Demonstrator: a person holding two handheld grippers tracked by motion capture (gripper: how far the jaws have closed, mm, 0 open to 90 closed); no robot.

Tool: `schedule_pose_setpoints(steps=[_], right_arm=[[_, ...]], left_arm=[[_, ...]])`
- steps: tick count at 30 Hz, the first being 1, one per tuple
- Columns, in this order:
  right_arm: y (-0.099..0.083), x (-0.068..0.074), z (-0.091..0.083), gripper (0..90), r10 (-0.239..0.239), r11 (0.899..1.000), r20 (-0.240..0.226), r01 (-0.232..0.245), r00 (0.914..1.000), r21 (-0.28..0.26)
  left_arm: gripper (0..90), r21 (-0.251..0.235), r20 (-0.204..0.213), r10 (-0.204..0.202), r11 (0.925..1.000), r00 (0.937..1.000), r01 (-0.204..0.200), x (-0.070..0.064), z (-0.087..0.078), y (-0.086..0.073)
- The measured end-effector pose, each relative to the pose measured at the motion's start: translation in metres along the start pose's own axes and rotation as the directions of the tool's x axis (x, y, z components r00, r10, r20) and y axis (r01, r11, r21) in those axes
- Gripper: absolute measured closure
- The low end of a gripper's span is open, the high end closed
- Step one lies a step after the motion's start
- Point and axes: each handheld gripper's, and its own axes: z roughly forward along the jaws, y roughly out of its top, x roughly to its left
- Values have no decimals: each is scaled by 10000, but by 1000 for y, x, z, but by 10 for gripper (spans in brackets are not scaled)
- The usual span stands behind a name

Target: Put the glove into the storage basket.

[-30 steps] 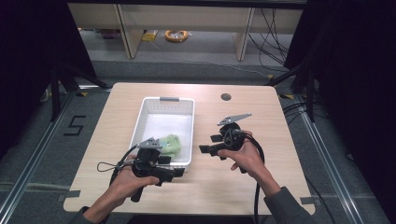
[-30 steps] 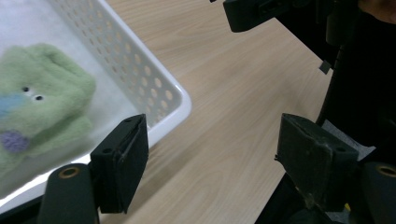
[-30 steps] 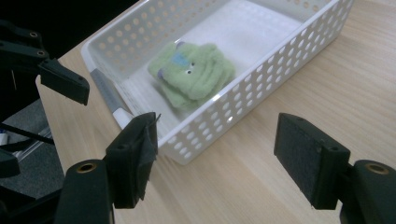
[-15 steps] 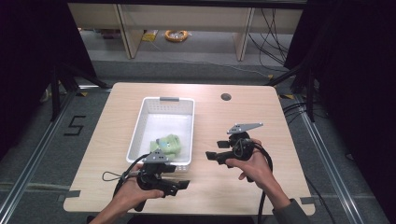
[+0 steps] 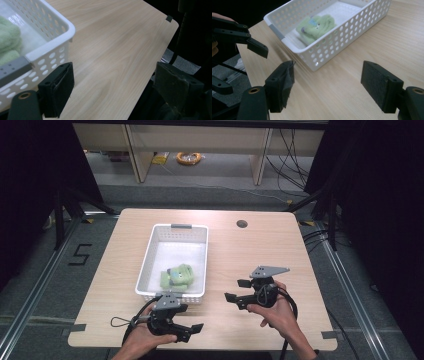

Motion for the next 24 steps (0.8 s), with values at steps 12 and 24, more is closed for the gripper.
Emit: schedule_pose_setpoints(steps=[12, 24], right_arm=[[-38, 1, 2, 270, 40, 10000, -51, -40, 10000, 59], [-65, 3, -5, 212, 144, 9998, -302, -148, 9994, -129]], left_arm=[[160, 114, -80, -74, 9999, 9999, 75, 1, 7, -27], [160, 456, -359, 169, 9988, 9992, -153, -1, 8, -42]])
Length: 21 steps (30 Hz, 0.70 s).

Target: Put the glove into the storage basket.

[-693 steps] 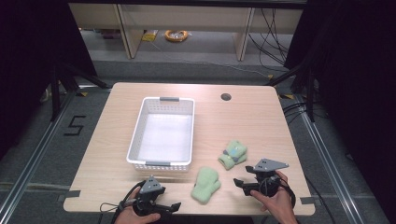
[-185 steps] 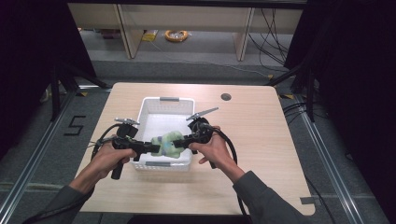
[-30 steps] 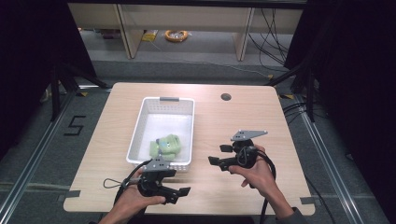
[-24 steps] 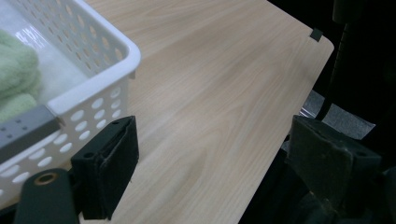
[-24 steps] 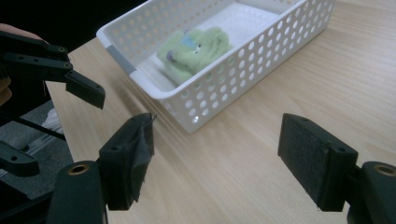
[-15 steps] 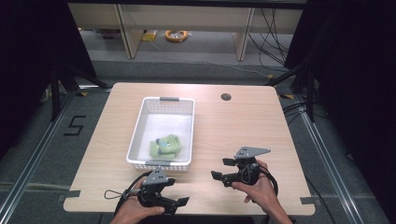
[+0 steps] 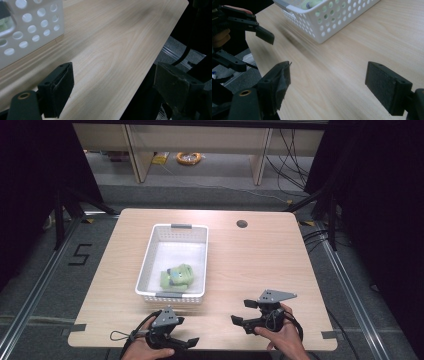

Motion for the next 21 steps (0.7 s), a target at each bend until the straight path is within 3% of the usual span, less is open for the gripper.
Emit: schedule_pose_setpoints(steps=[2, 3, 5, 6, 7, 8, 9, 11, 12, 13, 14, 15, 17, 18, 20, 21], right_arm=[[-4, 0, -2, 206, 158, 9999, -12, -158, 9999, 67], [-5, -1, -2, 205, 3, 10000, 35, -3, 10000, 38], [-9, 1, -4, 202, 398, 9992, 65, -399, 9992, 100], [-10, -1, -4, 201, 307, 9995, -32, -307, 9995, 31], [-11, -3, -5, 199, 56, 10000, -34, -56, 10000, -8], [-13, -3, -6, 196, 105, 9999, 9, -105, 9999, 5], [-15, 0, -7, 194, 455, 9990, -7, -454, 9990, 55], [-18, -2, -9, 178, 311, 9995, 37, -311, 9995, 79], [-20, 0, -9, 171, 623, 9980, 63, -624, 9980, 116], [-21, -2, -10, 163, 304, 9993, 164, -307, 9994, 195], [-24, 0, -11, 161, 424, 9988, 166, -428, 9990, 233], [-26, -3, -10, 161, 45, 9997, 307, -53, 9995, 238], [-29, 1, -13, 160, 427, 9983, 260, -437, 9988, 388], [-30, -2, -13, 160, -11, 9997, 246, 5, 9997, 259], [-33, -2, -15, 160, 112, 9991, 288, -124, 9995, 410], [-35, 1, -15, 160, 400, 9982, 264, -411, 9989, 432]], left_arm=[[160, -117, 85, -159, 9998, 9998, 160, -1, 2, -2], [160, -181, 84, -129, 9997, 9999, 131, -1, 2, -3], [160, -69, 31, -124, 9999, 9999, 124, -2, 2, -4], [160, 7, 11, 185, 9998, 9998, -185, -1, 2, -4], [160, 111, 29, 209, 9997, 9998, -209, -1, 1, -5], [160, -29, 114, 94, 10000, 9999, -94, -2, 2, -5], [160, -106, 129, 122, 9999, 9998, -120, -2, 2, -6], [160, -125, 122, -101, 9999, 9999, 103, -4, 3, -8], [160, -82, 129, -21, 10000, 9999, 22, -3, 2, -8], [160, -106, 145, 120, 9999, 9998, -119, -3, 2, -8], [160, -116, 114, 86, 9999, 9999, -85, -3, 2, -9], [160, -18, 80, -116, 9999, 9999, 116, -4, 2, -10], [160, -35, 47, -188, 9998, 9998, 188, -4, 3, -11], [160, -19, 34, -155, 9999, 9999, 155, -4, 3, -11], [160, -29, -70, 73, 10000, 9999, -73, -3, 3, -12], [160, -31, -88, 77, 10000, 9999, -77, -3, 2, -12]])
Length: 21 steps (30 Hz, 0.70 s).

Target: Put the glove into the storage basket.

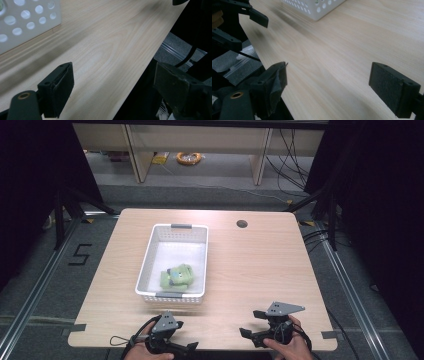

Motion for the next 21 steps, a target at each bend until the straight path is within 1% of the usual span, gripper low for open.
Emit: schedule_pose_setpoints(steps=[1, 2, 3, 4, 5, 6, 7, 8, 9, 10, 11, 12, 13, 14, 15, 16, 17, 18, 19, 20, 21], right_arm=[[-2, -2, -1, 160, -233, 9997, 133, 232, 9996, 75], [-3, -2, -2, 160, -236, 9997, 185, 234, 9995, 97], [-4, -3, -2, 161, -351, 9994, 147, 351, 9993, 46], [-5, -1, -3, 160, -100, 9997, 163, 97, 9998, 211], [-7, -3, -3, 161, -352, 9994, 222, 351, 9991, 67], [-8, -1, -5, 160, -169, 9997, 148, 167, 9997, 155], [-10, 0, -5, 160, -23, 9998, 131, 20, 9999, 219], [-11, -2, -5, 160, -343, 9992, 266, 338, 9991, 189], [-12, 1, -5, 161, -96, 9996, 240, 91, 9997, 250], [-12, -2, -5, 160, -510, 9984, 297, 503, 9983, 248], [-14, 3, -6, 160, -163, 9993, 430, 149, 9989, 342], [-14, 0, -6, 161, -483, 9983, 305, 473, 9984, 337], [-15, 3, -6, 160, -462, 9982, 464, 443, 9979, 416], [-15, 0, -7, 160, -729, 9966, 492, 709, 9961, 410], [-15, 0, -6, 160, -758, 9965, 543, 736, 9956, 399], [-16, 3, -6, 160, -391, 9986, 520, 372, 9979, 380], [-16, 2, -5, 160, -527, 9980, 516, 508, 9973, 378], [-16, 2, -5, 160, -425, 9982, 483, 404, 9979, 442], [-15, -1, -4, 160, -653, 9967, 117, 646, 9978, 498], [-15, -1, -5, 160, -556, 9970, 139, 547, 9984, 539], [-15, -1, -4, 161, -635, 9964, 204, 623, 9978, 570]], left_arm=[[160, 35, 5, -3, 10000, 10000, 3, 0, 0, 0], [160, 231, 80, -171, 9996, 9998, 169, -1, -1, -1], [160, 265, -122, 118, 9996, 9999, -115, 0, 0, -2], [160, 111, 11, -45, 9999, 10000, 45, -2, 0, -2], [160, 220, -32, -75, 9997, 10000, 76, -3, 0, -3], [160, 212, 45, 73, 9997, 10000, -74, -3, 0, -3], [160, 174, -17, 77, 9998, 10000, -77, -4, 0, -3], [160, 186, -43, -144, 9997, 9999, 145, -5, 0, -4], [160, 190, -58, -119, 9997, 9999, 120, -6, 0, -5], [160, 188, -60, 86, 9998, 9999, -85, -5, 0, -4], [160, 186, -75, 62, 9998, 10000, -61, -5, 0, -5], [160, 181, -91, 62, 9998, 9999, -61, -5, 0, -5], [160, 184, -97, 67, 9998, 9999, -65, -5, 0, -5], [160, 278, -20, -130, 9995, 9999, 130, -5, 0, -5], [160, 130, -87, -183, 9997, 9998, 184, -6, 2, -5], [160, 351, -178, 250, 9991, 9995, -243, -3, 0, -5], [160, 204, -126, 73, 9998, 9999, -70, -4, 2, -5], [160, 209, -113, 108, 9997, 9999, -105, -4, 2, -5], [160, 290, -112, -100, 9995, 9999, 103, -5, 2, -5], [160, 188, -83, -162, 9997, 9998, 163, -5, 3, -6], [160, 197, -112, -157, 9997, 9998, 159, -5, 4, -6]])
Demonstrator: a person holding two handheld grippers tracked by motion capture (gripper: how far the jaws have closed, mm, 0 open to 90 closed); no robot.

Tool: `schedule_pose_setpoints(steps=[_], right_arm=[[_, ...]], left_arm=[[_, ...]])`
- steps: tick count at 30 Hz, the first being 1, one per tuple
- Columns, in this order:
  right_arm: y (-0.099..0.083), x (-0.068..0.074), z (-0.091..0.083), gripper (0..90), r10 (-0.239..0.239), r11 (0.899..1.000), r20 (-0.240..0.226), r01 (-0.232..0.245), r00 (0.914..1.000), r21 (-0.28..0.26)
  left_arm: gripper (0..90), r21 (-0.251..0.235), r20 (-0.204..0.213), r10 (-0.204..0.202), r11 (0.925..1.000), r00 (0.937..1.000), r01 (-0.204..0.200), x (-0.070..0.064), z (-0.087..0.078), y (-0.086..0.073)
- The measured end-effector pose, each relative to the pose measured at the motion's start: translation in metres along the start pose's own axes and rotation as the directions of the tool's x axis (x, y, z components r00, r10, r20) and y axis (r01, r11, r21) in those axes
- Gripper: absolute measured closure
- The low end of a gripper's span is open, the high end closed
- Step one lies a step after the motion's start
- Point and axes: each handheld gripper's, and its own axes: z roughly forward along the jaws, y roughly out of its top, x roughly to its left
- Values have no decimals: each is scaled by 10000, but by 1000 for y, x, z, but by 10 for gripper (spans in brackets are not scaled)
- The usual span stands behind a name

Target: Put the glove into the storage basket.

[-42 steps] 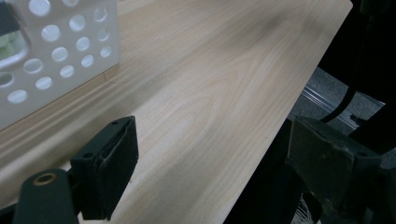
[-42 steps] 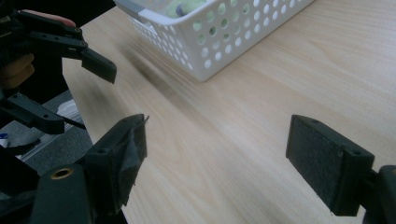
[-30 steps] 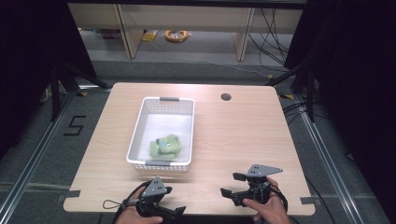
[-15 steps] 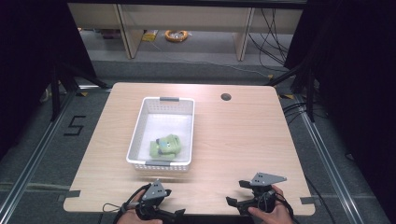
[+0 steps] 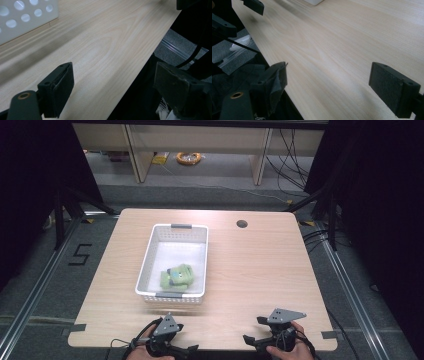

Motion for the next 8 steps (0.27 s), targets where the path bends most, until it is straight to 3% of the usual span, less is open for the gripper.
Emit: schedule_pose_setpoints(steps=[2, 3, 7, 8], right_arm=[[0, -1, 1, 160, -250, 9997, 112, 251, 9996, -47], [0, -1, 1, 161, -232, 9997, 147, 232, 9996, 15], [0, -2, 0, 161, -133, 9999, 107, 133, 9999, 58], [-1, -2, 0, 161, -140, 9999, 475, 143, 9988, -63]], left_arm=[[160, 52, -8, -7, 10000, 10000, 7, 0, 0, 0], [160, 228, -135, 212, 9995, 9997, -209, 2, -1, 1], [160, 159, -129, 277, 9995, 9995, -275, 3, -1, 1], [160, 289, -163, 414, 9987, 9990, -409, 4, -1, 1]])
